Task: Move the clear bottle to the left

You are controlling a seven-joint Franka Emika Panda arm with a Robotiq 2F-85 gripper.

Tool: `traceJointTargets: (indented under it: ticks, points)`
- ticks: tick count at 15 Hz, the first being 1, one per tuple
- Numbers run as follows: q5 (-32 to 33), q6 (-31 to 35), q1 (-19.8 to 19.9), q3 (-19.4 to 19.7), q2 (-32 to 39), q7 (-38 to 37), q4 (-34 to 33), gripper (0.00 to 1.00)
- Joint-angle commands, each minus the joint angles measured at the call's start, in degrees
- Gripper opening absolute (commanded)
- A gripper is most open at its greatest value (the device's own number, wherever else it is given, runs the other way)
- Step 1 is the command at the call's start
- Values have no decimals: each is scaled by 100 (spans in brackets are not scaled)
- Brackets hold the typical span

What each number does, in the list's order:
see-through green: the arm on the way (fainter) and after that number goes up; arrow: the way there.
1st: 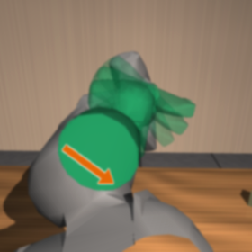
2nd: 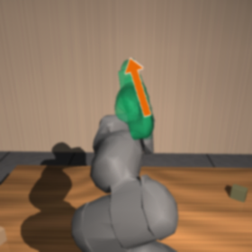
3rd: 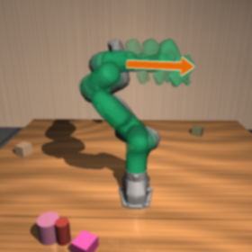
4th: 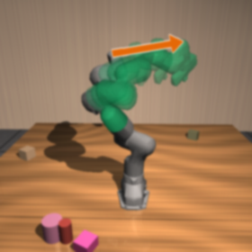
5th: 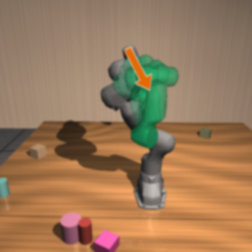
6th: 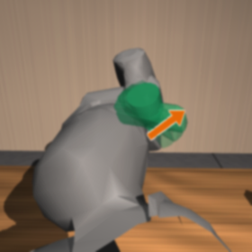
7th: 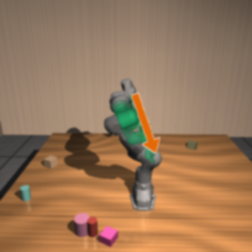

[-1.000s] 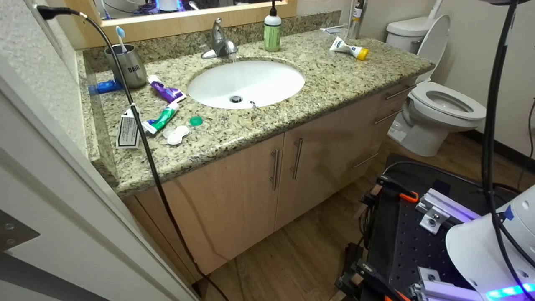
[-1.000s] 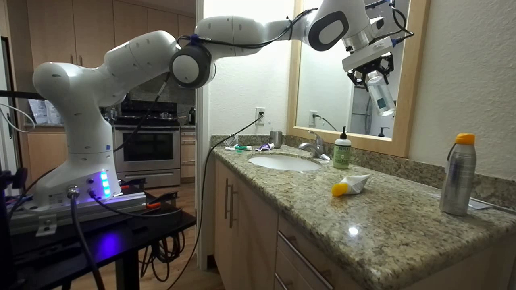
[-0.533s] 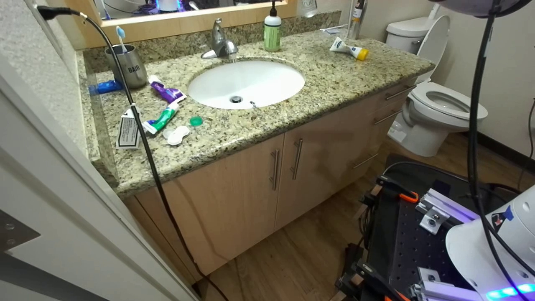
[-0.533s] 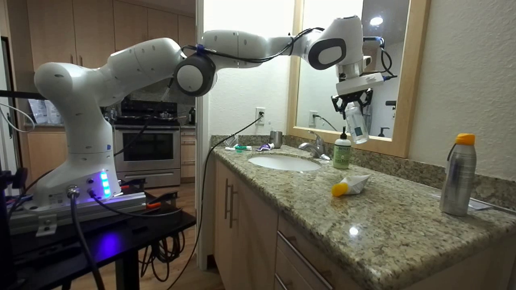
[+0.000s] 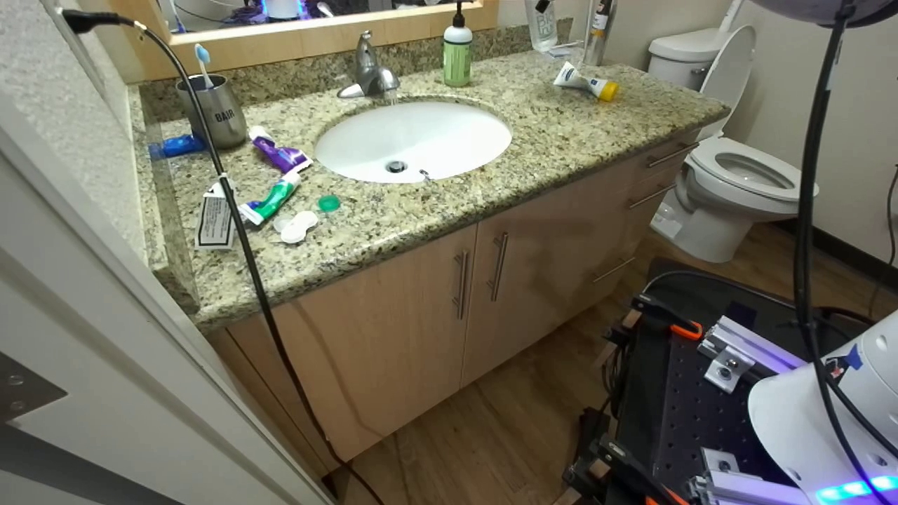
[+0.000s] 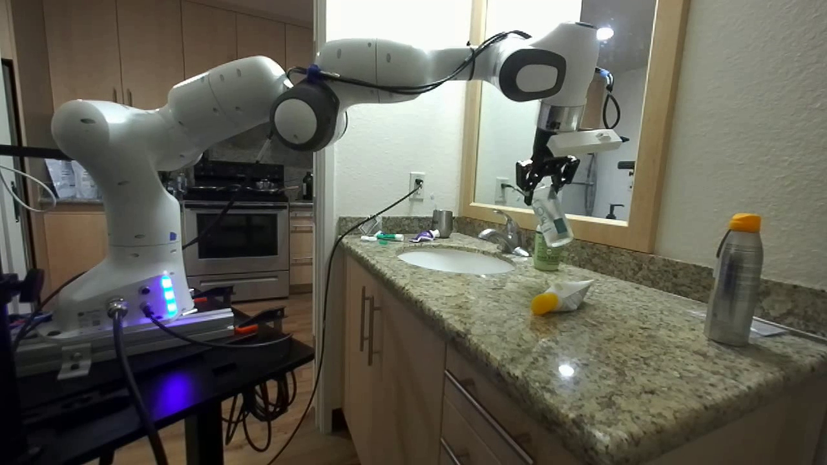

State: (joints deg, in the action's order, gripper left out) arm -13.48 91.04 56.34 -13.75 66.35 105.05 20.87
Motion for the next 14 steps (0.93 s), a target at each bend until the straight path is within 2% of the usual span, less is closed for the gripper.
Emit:
traceJointTargets:
  ticks: [1, 2, 3, 6, 7, 9, 14]
  points:
    - [-113, -585, 308, 28, -243, 1282, -22, 37]
    - [-117, -328, 148, 123, -60, 694, -42, 37]
    - [-119, -373, 207, 127, -84, 783, -41, 62]
    - [-117, -366, 177, 138, -39, 733, -28, 62]
    - [-117, -364, 151, 138, -22, 718, -28, 37]
    - [-99, -1231, 138, 96, -92, 962, 96, 37]
    - [-211, -2734, -31, 22, -209, 1573, 36, 37]
